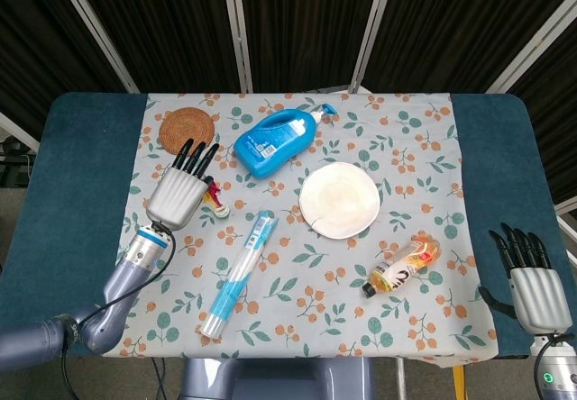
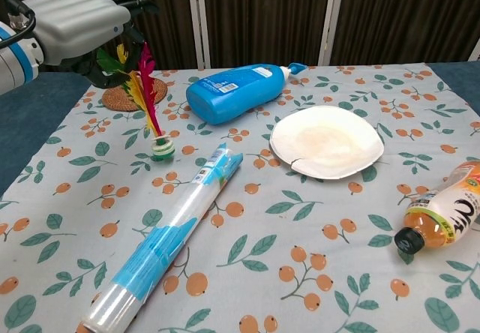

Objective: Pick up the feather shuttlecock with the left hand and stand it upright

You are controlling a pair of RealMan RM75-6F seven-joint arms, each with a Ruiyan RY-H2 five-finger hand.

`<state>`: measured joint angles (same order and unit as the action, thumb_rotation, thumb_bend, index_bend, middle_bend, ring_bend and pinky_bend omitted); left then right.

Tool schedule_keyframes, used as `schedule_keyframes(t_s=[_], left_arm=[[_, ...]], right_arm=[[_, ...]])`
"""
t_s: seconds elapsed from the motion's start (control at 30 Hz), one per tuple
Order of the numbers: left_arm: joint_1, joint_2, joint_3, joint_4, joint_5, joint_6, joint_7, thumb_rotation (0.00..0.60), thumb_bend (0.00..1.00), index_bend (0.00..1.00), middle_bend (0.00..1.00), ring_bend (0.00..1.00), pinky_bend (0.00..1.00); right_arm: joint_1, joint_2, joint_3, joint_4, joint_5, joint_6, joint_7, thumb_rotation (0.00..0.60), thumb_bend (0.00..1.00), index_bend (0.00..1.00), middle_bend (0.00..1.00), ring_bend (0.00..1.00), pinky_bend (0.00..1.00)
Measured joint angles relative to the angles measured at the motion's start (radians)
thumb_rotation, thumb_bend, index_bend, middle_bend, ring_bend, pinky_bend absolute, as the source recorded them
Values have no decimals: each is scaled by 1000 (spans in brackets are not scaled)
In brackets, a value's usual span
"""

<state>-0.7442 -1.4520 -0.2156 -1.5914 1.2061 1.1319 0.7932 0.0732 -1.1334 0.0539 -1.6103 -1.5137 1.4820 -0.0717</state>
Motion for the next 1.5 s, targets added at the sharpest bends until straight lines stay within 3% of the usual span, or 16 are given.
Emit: schedule_keyframes(t_s=[0.77, 0.87, 0.93, 1.03, 1.1, 1.2, 1.5], left_arm=[[-8, -13, 34, -15, -3, 18, -8, 600, 575, 639, 21, 0, 24], [-6, -9, 43, -19, 2, 18, -12, 600, 562, 565, 4, 0, 11], [-4, -3, 52, -24, 3, 15, -12, 600, 515, 447, 0, 0, 3], [1, 3, 62, -31, 3, 13, -14, 600, 389, 140, 0, 0, 0], [2, 4, 64, -32, 5, 14, -16, 600, 359, 45, 0, 0, 0], [4, 5, 66, -34, 21, 21, -24, 600, 350, 0, 0, 0, 0], [15, 5, 57, -55, 93, 74, -102, 600, 347, 0, 0, 0, 0]], right_arm=[[0, 0, 0, -3, 2, -2, -7, 600, 126, 93, 0, 0, 0], [0, 0, 0, -3, 3, -3, -8, 600, 127, 93, 0, 0, 0], [1, 0, 0, -3, 3, -3, -9, 600, 126, 93, 0, 0, 0], [1, 0, 0, -3, 4, -5, -14, 600, 126, 93, 0, 0, 0], [1, 0, 0, -4, 5, -5, -16, 600, 126, 93, 0, 0, 0], [1, 0, -1, -4, 3, -4, -20, 600, 128, 92, 0, 0, 0], [2, 0, -1, -3, 4, -7, -25, 600, 126, 92, 0, 0, 0]])
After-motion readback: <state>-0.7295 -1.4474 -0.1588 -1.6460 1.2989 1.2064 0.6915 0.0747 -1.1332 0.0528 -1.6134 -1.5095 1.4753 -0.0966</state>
